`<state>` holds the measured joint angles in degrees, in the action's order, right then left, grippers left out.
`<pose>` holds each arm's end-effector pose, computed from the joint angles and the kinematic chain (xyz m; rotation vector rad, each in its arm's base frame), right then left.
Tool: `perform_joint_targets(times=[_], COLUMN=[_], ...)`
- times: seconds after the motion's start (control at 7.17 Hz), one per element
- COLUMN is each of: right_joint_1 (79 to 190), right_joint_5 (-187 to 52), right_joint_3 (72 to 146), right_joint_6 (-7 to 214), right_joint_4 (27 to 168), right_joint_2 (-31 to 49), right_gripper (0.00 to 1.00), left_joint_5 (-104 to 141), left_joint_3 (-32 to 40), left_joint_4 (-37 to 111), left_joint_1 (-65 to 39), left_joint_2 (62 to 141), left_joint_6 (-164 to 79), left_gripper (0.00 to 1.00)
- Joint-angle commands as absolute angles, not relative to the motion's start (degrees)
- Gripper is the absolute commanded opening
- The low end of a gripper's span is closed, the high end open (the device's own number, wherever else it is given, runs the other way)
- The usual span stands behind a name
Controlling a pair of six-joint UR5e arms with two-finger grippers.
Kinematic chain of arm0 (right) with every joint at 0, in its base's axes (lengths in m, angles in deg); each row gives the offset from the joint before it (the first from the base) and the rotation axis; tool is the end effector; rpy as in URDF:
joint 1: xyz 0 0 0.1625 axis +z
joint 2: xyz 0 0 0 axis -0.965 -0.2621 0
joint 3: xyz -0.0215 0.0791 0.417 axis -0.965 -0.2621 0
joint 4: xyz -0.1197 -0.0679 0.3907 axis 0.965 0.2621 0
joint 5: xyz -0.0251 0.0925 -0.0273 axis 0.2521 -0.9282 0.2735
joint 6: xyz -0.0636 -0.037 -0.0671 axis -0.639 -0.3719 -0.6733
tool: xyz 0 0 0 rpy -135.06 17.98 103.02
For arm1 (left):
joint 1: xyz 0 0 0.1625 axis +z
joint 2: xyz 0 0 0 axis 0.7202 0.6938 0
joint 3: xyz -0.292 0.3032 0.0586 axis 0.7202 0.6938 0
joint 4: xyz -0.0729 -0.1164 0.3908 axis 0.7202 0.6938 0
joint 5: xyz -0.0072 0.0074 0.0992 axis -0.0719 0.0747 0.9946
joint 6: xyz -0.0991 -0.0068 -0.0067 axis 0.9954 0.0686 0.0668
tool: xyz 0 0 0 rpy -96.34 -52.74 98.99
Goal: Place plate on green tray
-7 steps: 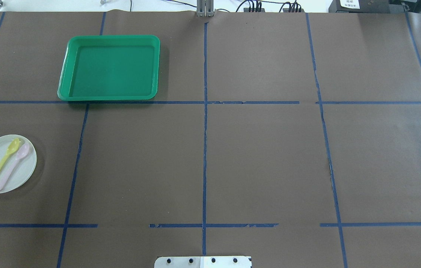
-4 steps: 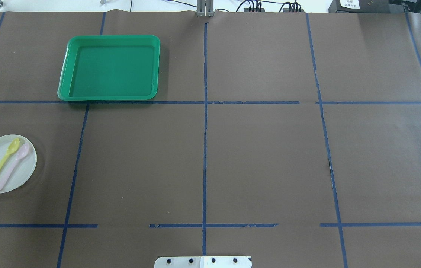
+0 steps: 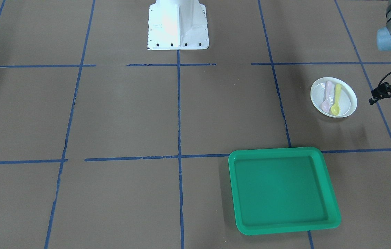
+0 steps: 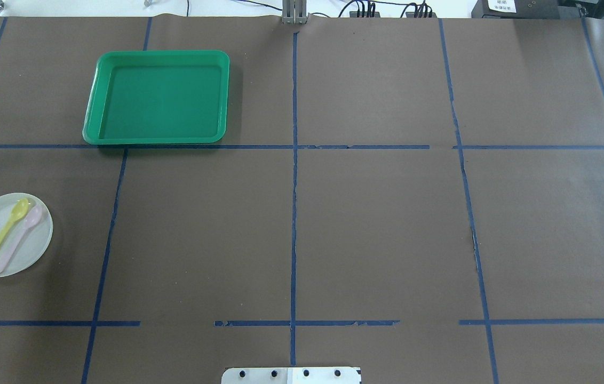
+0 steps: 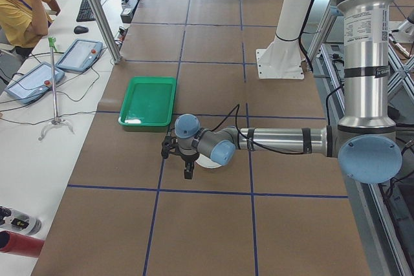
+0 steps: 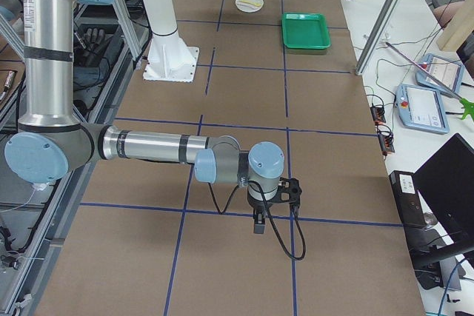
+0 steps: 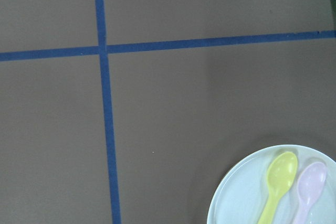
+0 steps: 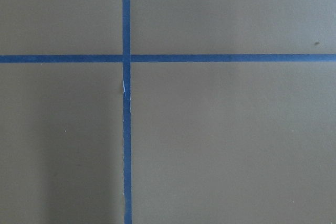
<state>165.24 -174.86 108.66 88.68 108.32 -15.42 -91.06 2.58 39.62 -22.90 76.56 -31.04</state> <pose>0.0723 -0.4604 0.6727 0.0059 -0.7059 0.0298 0.1056 -0.4631 0.6569 0.0629 0.8020 0.0541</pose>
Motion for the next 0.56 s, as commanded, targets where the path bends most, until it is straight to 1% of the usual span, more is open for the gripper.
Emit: perform_joint_targets(times=[0.0,0.28,0.42], right_joint_1=[165.2,165.2,165.2], right_joint_5=[-174.9,-174.9,-174.9], right_joint_3=[108.7,108.7,108.7], right_joint_6=[88.7,88.7,88.7], right_joint_4=[108.3,108.3,108.3], right_joint_2=[-15.4,-15.4,-15.4], right_gripper=[1.00,1.00,1.00], left_joint_5=[-90.5,-90.7,-90.8], left_joint_3=[0.6,-0.1,-0.1], left_joint_4=[41.9,42.7,42.7], left_joint_1=[-21.3,-17.2,-16.6], left_joint_2=[76.6,76.6,76.5], left_joint_6=[-29.3,-29.3,-29.2], left_gripper=[1.00,1.00,0.96])
